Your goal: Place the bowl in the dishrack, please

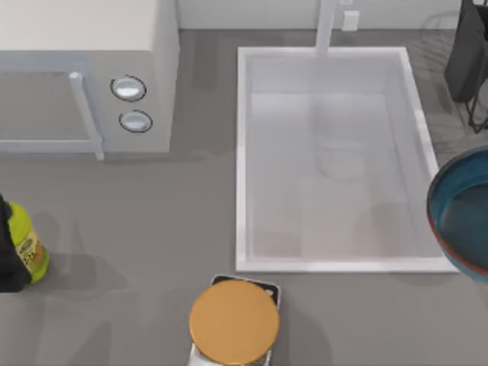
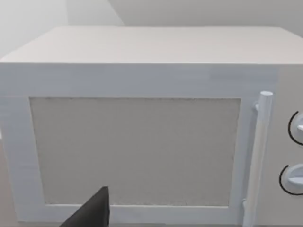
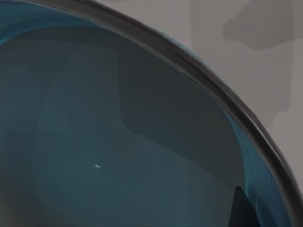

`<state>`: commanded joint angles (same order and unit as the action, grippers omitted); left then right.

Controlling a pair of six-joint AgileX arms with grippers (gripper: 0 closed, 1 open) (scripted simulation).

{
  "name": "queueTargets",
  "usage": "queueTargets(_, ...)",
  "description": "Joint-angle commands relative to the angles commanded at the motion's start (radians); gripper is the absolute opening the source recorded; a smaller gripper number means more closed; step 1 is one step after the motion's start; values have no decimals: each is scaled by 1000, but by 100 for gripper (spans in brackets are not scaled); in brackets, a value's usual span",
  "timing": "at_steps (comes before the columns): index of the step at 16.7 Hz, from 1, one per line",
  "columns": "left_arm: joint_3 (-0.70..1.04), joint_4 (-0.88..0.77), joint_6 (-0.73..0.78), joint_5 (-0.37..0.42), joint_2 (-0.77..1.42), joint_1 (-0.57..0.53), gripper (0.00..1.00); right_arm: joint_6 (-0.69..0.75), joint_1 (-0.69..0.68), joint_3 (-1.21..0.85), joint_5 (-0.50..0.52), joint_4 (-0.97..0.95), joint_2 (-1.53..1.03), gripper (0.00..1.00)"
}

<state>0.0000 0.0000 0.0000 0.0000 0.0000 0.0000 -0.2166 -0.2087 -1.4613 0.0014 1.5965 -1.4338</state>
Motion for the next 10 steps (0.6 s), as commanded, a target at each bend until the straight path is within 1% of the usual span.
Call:
queueTargets(3,0,0,0,0,0,0,100,1,3,4,-7,-13,1,0)
queueTargets(5,0,0,0,0,0,0,100,10,36,12,-32,-62,19,0)
queueTargets(7,0,0,0,0,0,0,100,24,94,28,-75,-149,48,0)
queueTargets(10,0,0,0,0,0,0,100,50,216,67,-163,-350,102,0)
